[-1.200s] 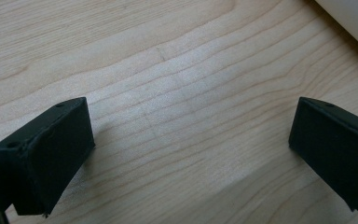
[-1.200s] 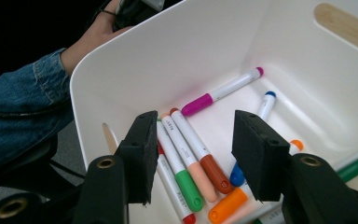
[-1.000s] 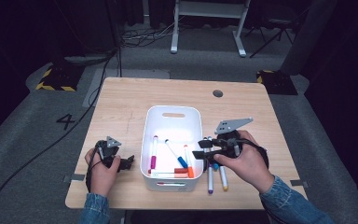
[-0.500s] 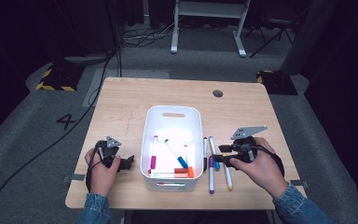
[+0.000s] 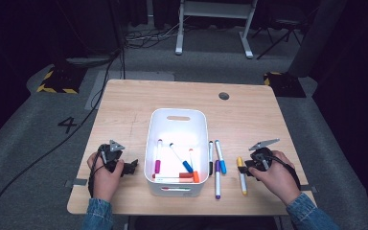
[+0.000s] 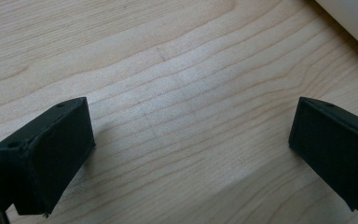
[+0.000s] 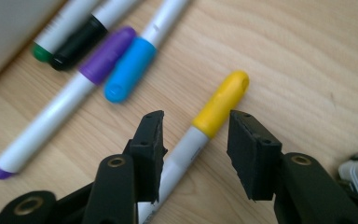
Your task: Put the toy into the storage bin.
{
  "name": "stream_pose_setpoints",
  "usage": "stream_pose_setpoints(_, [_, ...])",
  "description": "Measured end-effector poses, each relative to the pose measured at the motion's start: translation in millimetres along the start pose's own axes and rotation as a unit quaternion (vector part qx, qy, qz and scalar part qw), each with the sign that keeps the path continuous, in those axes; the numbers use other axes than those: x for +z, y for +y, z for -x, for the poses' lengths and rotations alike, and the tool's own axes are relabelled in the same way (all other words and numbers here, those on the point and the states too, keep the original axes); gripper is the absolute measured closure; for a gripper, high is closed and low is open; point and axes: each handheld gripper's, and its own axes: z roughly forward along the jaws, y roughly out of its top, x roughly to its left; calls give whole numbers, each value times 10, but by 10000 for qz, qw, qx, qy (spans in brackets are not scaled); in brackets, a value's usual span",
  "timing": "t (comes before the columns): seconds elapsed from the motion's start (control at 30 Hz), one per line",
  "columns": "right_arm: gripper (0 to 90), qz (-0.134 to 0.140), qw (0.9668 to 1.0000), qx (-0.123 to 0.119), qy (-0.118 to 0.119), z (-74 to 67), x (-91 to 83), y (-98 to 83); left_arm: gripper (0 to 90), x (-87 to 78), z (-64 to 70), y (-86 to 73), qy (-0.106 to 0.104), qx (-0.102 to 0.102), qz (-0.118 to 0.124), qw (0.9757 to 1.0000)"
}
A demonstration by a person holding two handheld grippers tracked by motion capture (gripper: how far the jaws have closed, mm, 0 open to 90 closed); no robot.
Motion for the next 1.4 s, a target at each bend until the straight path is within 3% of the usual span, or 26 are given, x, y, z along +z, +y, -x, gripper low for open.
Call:
stream_pose_setpoints(0.13, [678,-231,9997,105,-6,46,88,-67,1,0,0,0,-3,-3,-5,10000])
stream_pose_setpoints(0.2, [770,-305,9994,167,-83,63,101,-87,2,-1,1,-1,4,-5,-4,10000])
stream_pose_setpoints(0.4, [773,-370,9988,241,-196,57,90,-84,2,-1,3,-1,7,-16,-4,10000])
stream_pose_setpoints(0.83, [774,-386,9989,232,-88,65,92,-79,1,-2,3,-1,9,-15,-4,10000])
stream_pose_setpoints(1.07, [774,-184,9996,223,52,53,-26,-10,1,-2,3,-1,9,-15,-5,10000])
stream_pose_setpoints(1.4, [774,150,9995,65,253,-81,-286,150,1,-2,3,-1,8,-14,-5,10000])
